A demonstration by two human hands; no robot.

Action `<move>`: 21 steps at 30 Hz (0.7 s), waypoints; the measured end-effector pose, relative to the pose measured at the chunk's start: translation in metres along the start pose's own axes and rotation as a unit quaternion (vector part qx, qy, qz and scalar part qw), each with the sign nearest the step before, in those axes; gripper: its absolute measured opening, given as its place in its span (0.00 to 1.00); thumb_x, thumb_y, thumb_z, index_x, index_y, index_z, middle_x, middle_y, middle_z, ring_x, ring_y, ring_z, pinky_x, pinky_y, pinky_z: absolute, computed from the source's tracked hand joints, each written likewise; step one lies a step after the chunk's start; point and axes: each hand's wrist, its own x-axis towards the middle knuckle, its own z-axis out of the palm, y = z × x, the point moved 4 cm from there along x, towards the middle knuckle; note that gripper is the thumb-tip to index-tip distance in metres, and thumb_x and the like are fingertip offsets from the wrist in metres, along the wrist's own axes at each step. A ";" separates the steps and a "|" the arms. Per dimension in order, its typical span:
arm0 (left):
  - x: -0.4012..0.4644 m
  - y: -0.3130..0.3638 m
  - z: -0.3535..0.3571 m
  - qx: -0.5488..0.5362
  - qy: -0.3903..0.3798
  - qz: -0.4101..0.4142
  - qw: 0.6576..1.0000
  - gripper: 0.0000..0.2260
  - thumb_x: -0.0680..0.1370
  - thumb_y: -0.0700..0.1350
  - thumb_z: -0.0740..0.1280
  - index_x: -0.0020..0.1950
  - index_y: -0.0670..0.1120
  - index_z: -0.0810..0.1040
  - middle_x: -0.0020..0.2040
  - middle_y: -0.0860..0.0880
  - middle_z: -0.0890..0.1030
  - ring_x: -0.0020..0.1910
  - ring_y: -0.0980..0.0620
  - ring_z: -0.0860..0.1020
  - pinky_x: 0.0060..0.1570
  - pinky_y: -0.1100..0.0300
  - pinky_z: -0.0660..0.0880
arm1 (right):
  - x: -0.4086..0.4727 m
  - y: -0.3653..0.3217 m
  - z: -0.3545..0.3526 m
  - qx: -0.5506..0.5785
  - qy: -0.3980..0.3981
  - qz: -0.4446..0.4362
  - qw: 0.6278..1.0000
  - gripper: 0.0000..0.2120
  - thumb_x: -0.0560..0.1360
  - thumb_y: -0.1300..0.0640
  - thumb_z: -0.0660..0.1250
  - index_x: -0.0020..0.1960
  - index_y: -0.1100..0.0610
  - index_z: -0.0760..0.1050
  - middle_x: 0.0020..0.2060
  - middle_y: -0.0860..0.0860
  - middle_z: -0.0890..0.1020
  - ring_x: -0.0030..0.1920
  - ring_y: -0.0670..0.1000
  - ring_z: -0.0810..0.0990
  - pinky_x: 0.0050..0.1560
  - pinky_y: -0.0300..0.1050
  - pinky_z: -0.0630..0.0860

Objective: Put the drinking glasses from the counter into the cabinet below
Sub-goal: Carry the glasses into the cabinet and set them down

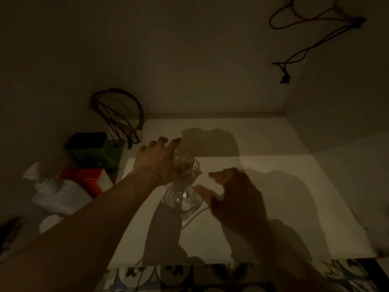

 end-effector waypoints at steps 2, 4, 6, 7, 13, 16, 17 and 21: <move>-0.026 -0.001 -0.005 0.020 -0.036 -0.005 0.999 0.40 0.72 0.76 0.54 0.80 0.59 0.51 0.80 0.49 0.57 0.77 0.43 0.58 0.74 0.39 0.56 | -0.009 0.008 -0.018 -0.043 -0.048 0.055 0.996 0.37 0.75 0.24 0.43 0.75 0.40 0.66 0.75 0.52 0.69 0.73 0.57 0.67 0.68 0.58 0.69; -0.058 0.005 -0.019 0.022 -0.086 -0.008 0.996 0.40 0.73 0.76 0.51 0.81 0.60 0.48 0.82 0.50 0.53 0.79 0.44 0.51 0.75 0.36 0.48 | -0.018 0.002 -0.043 -0.084 -0.102 0.070 0.989 0.43 0.70 0.24 0.33 0.77 0.37 0.61 0.77 0.53 0.65 0.76 0.60 0.62 0.71 0.62 0.65; -0.092 0.015 -0.043 0.032 -0.131 -0.017 0.991 0.40 0.73 0.77 0.49 0.81 0.61 0.45 0.83 0.51 0.47 0.80 0.44 0.46 0.74 0.32 0.43 | -0.033 -0.013 -0.074 -0.112 -0.143 0.065 0.981 0.40 0.71 0.25 0.31 0.78 0.35 0.56 0.79 0.52 0.60 0.79 0.61 0.56 0.73 0.69 0.58; -0.108 0.022 -0.060 0.034 -0.151 -0.017 0.988 0.41 0.72 0.78 0.47 0.80 0.62 0.43 0.83 0.52 0.45 0.80 0.44 0.44 0.73 0.30 0.41 | -0.043 -0.021 -0.093 -0.120 -0.166 0.067 0.977 0.36 0.74 0.26 0.33 0.78 0.35 0.54 0.80 0.52 0.58 0.80 0.62 0.53 0.73 0.72 0.55; -0.209 0.060 -0.207 0.010 -0.231 -0.013 0.973 0.42 0.69 0.81 0.45 0.79 0.66 0.41 0.82 0.55 0.41 0.80 0.46 0.40 0.72 0.29 0.41 | -0.123 -0.096 -0.247 -0.079 -0.308 0.114 0.941 0.40 0.68 0.20 0.32 0.78 0.30 0.43 0.83 0.49 0.43 0.81 0.61 0.38 0.74 0.75 0.39; -0.264 0.081 -0.307 -0.007 -0.245 -0.018 0.969 0.41 0.68 0.80 0.47 0.78 0.67 0.41 0.82 0.56 0.43 0.80 0.48 0.42 0.72 0.30 0.46 | -0.167 -0.146 -0.347 -0.085 -0.297 0.130 0.942 0.45 0.67 0.20 0.30 0.79 0.34 0.54 0.82 0.54 0.55 0.80 0.63 0.53 0.73 0.72 0.49; -0.279 0.087 -0.339 -0.006 -0.242 -0.011 0.970 0.41 0.68 0.79 0.47 0.78 0.66 0.42 0.82 0.55 0.45 0.80 0.47 0.44 0.72 0.31 0.47 | -0.180 -0.162 -0.377 -0.094 -0.290 0.123 0.944 0.46 0.67 0.20 0.30 0.79 0.36 0.54 0.81 0.55 0.56 0.80 0.63 0.54 0.74 0.72 0.50; -0.344 0.116 -0.459 -0.057 -0.216 -0.011 0.975 0.38 0.72 0.75 0.55 0.79 0.66 0.46 0.82 0.53 0.50 0.80 0.46 0.47 0.74 0.35 0.50 | -0.236 -0.214 -0.489 -0.097 -0.275 0.107 0.951 0.41 0.70 0.21 0.32 0.79 0.33 0.51 0.82 0.54 0.53 0.80 0.63 0.49 0.75 0.72 0.50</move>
